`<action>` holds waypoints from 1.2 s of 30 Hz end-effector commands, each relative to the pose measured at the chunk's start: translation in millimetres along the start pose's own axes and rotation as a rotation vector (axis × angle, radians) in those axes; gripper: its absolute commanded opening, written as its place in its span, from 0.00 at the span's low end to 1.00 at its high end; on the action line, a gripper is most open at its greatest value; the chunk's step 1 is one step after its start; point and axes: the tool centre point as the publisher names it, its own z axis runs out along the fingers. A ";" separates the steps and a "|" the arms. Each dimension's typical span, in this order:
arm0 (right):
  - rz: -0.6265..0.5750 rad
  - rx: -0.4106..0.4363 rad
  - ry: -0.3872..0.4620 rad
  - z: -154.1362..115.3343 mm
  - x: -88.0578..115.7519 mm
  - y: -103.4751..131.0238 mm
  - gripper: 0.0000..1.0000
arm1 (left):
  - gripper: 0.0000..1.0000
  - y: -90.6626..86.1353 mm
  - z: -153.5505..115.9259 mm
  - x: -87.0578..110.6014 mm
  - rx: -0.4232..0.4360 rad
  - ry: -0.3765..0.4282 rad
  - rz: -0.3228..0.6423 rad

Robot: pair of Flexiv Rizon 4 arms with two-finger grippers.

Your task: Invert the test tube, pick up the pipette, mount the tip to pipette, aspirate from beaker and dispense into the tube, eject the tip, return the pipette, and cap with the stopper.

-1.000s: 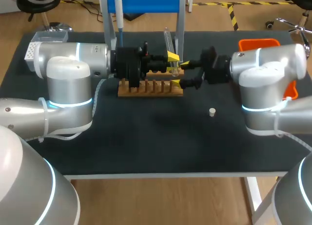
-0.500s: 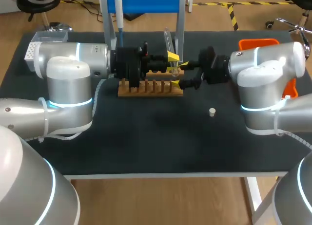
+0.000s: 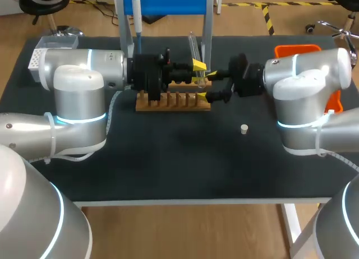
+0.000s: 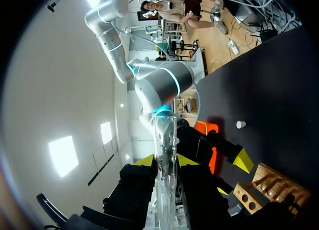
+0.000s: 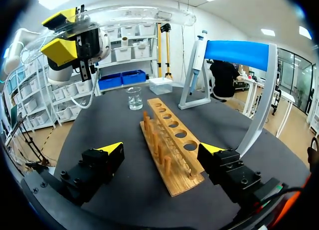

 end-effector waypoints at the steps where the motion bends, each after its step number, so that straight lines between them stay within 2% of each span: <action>1: 0.001 0.002 0.001 -0.6 0.0 0.3 1.00 | 0.00 4.3 -1.3 -9.2 -0.037 0.035 -0.074; 5: 0.001 0.002 0.001 -0.6 0.0 0.3 1.00 | 0.00 11.4 -10.7 -28.9 -0.047 -0.019 -0.199; 7: 0.001 0.002 0.001 -0.6 0.0 0.3 1.00 | 0.00 16.0 -13.5 -41.7 -0.049 0.004 -0.221; 9: 0.001 0.002 0.001 -0.6 0.0 0.3 1.00 | 0.00 21.0 -17.6 -53.6 -0.060 -0.044 -0.278; 10: 0.001 0.002 0.001 -0.6 0.0 0.3 1.00 | 0.00 23.4 -17.3 -57.5 -0.060 -0.006 -0.298; 11: 0.001 0.002 0.001 -0.6 0.0 0.3 1.00 | 0.00 25.7 -17.3 -61.2 -0.060 -0.011 -0.349; 12: 0.001 0.002 0.001 -0.6 0.0 0.3 1.00 | 0.00 28.7 -17.7 -62.0 -0.063 0.008 -0.415; 13: 0.001 0.002 0.001 -0.6 0.0 0.3 1.00 | 0.00 30.9 -16.2 -62.1 -0.058 0.045 -0.440; 14: 0.001 0.002 0.001 -0.6 0.0 0.3 1.00 | 0.00 32.5 -15.3 -63.1 -0.048 0.036 -0.472; 15: 0.001 0.002 0.001 -0.6 0.0 0.3 1.00 | 0.00 34.6 -15.0 -61.6 -0.046 0.024 -0.528; 20: 0.001 0.002 0.001 -0.6 0.0 0.3 1.00 | 0.00 37.9 -11.1 -50.4 0.008 -0.049 -0.684; 23: 0.001 0.002 0.001 -0.6 0.0 0.3 1.00 | 0.00 37.1 -9.8 -42.5 0.015 -0.035 -0.738; 31: 0.001 0.002 0.001 -0.6 0.0 0.3 1.00 | 0.00 26.4 -7.4 -15.0 0.028 -0.069 -0.883; 36: 0.001 0.002 0.001 -0.6 0.0 0.3 1.00 | 0.00 20.2 -5.3 2.8 0.033 -0.025 -0.994</action>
